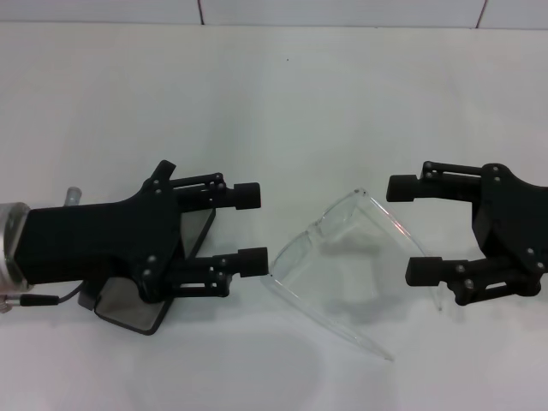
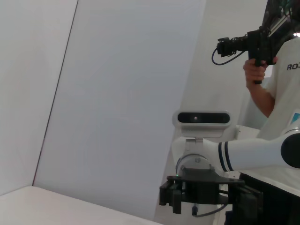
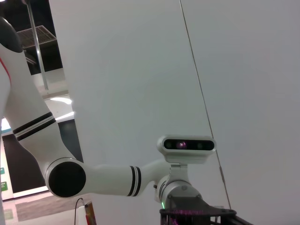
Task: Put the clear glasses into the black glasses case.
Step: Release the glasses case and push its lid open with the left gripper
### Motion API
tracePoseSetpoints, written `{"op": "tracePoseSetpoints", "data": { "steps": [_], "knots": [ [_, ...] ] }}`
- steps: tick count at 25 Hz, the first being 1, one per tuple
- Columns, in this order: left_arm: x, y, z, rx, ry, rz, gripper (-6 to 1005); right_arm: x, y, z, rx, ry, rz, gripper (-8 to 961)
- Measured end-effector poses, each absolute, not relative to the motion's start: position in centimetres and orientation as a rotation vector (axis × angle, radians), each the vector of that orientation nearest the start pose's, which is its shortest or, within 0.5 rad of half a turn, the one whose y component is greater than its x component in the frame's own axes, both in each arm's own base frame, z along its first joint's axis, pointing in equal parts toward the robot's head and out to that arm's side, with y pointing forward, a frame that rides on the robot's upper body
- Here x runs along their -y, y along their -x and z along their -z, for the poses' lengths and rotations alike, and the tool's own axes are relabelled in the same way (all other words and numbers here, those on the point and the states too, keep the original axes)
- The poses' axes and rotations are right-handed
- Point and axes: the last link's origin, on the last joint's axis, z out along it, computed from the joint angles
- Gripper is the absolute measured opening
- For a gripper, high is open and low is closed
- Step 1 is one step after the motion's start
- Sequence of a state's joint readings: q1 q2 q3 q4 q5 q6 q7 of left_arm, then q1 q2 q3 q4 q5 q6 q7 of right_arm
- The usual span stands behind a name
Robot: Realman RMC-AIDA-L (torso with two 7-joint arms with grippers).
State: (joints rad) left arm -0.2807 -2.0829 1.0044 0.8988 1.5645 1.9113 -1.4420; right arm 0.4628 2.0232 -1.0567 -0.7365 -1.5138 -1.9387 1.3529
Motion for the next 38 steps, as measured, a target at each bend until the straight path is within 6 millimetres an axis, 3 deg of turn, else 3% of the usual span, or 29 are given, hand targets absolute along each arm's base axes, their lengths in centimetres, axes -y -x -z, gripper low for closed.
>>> {"op": "tracePoseSetpoints", "data": {
  "steps": [14,18,23,28,38],
  "knots": [
    [-25.2,22.8,-2.6,0.425,2.858,1.202,747,-27.9,-20.4,-2.2,-0.248,2.969,-1.289,856],
    [-26.4,22.3,-3.4,0.534,2.826,1.141,748,-27.8,-21.1,-2.7,-0.273,2.935,-1.286,855],
    [-28.2,19.2,-5.2,0.572,2.797,0.824,747,-27.4,-23.2,-4.7,-0.337,2.809,-1.284,855],
    [-29.6,16.5,-6.4,0.649,2.630,0.423,745,-25.7,-25.8,-7.1,-0.391,2.666,-1.306,855],
    [-29.5,14.2,-4.7,0.798,2.373,-0.086,742,-24.3,-27.5,-8.2,-0.420,2.584,-1.306,856]
  ]
}}
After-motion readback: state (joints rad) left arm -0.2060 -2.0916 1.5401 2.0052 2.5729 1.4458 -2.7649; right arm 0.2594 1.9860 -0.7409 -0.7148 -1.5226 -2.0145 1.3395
